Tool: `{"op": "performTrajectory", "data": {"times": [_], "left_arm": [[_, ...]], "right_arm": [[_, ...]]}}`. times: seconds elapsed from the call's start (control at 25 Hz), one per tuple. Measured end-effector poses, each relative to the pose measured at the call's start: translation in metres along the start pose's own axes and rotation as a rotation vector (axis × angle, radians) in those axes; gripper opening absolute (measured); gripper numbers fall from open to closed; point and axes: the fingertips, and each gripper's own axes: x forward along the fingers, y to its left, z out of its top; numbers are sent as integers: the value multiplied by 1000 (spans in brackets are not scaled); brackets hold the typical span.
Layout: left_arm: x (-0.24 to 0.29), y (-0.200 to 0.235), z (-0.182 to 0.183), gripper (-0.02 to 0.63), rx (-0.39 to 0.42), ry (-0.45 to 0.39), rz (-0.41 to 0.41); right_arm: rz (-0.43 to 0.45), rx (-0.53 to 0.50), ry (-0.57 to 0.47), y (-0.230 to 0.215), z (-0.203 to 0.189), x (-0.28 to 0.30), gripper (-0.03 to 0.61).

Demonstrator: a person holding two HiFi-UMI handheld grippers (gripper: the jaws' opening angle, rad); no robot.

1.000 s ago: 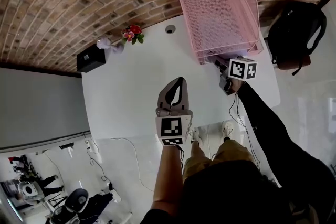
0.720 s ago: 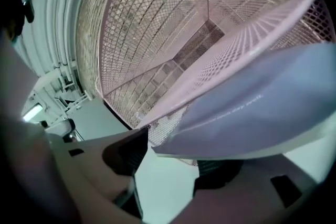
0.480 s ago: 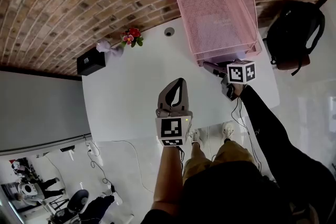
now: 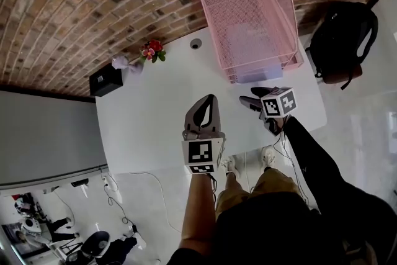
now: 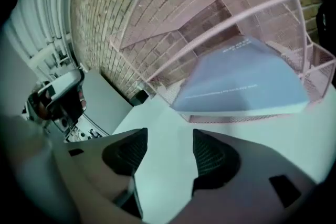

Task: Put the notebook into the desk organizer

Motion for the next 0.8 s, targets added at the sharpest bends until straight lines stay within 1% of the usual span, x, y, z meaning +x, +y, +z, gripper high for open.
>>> {"op": "performTrajectory", "data": {"times": [0.08, 0.16, 0.28, 0.4, 0.6, 0.8], "left_arm": [[0, 2, 5, 17, -1, -21, 6], [0, 4, 9, 17, -2, -36, 11], [0, 5, 18, 17, -1, -56, 13], [0, 4, 30, 17, 2, -76, 14], [-3, 0, 51, 17, 12, -114, 10], [-8, -6, 72, 17, 25, -151, 9]], "right_arm": [[-19, -69, -30, 10, 6, -9, 272], [-40, -147, -82, 22, 19, -21, 272], [-62, -269, -168, 42, 45, -41, 272], [-89, -367, -246, 59, 73, -65, 272], [-120, -446, -378, 83, 115, -108, 271], [-177, -514, -493, 102, 143, -150, 268]]}}
